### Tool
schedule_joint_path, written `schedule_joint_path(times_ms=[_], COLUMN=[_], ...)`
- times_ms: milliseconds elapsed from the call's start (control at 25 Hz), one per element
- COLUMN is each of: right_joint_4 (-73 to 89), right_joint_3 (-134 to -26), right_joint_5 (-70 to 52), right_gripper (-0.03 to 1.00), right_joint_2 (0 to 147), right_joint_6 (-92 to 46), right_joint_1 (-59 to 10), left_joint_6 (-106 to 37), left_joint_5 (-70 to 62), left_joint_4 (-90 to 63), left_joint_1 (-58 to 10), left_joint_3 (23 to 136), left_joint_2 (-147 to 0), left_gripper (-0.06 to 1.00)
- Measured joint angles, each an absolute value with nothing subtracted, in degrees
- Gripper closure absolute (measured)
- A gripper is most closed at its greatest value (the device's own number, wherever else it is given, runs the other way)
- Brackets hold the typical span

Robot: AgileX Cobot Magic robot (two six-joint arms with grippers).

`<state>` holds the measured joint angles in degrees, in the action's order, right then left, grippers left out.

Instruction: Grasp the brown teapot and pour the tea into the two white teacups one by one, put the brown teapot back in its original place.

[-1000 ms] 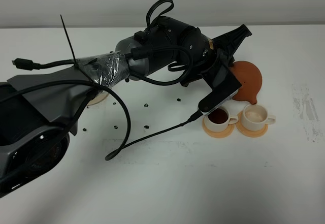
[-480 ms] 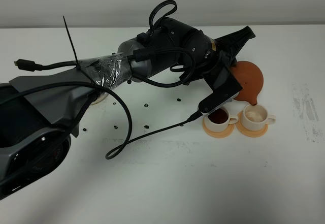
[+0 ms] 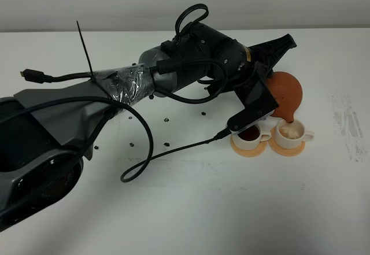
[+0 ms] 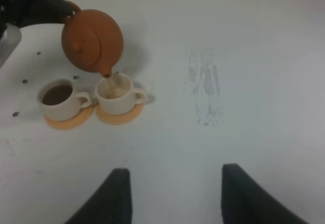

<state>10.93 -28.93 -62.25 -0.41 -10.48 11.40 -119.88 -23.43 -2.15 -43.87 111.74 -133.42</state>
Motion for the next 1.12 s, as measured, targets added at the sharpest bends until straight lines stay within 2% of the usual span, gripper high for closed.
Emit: schedule_joint_path(times_ms=[1120], right_joint_4=[10.9], right_joint_3=[-28.9], right_joint_5=[-62.3], right_gripper=[0.54], right_joint_2=[-0.4], right_joint_6=[-10.5], right_joint_1=[11.4], left_joint_6=[-116.1], left_joint_5=[-21.8], left_joint_4=[5.4], left_joint_1=[-44.4], left_joint_3=[111.7], left_joint_2=[-133.4], left_gripper=[0.82])
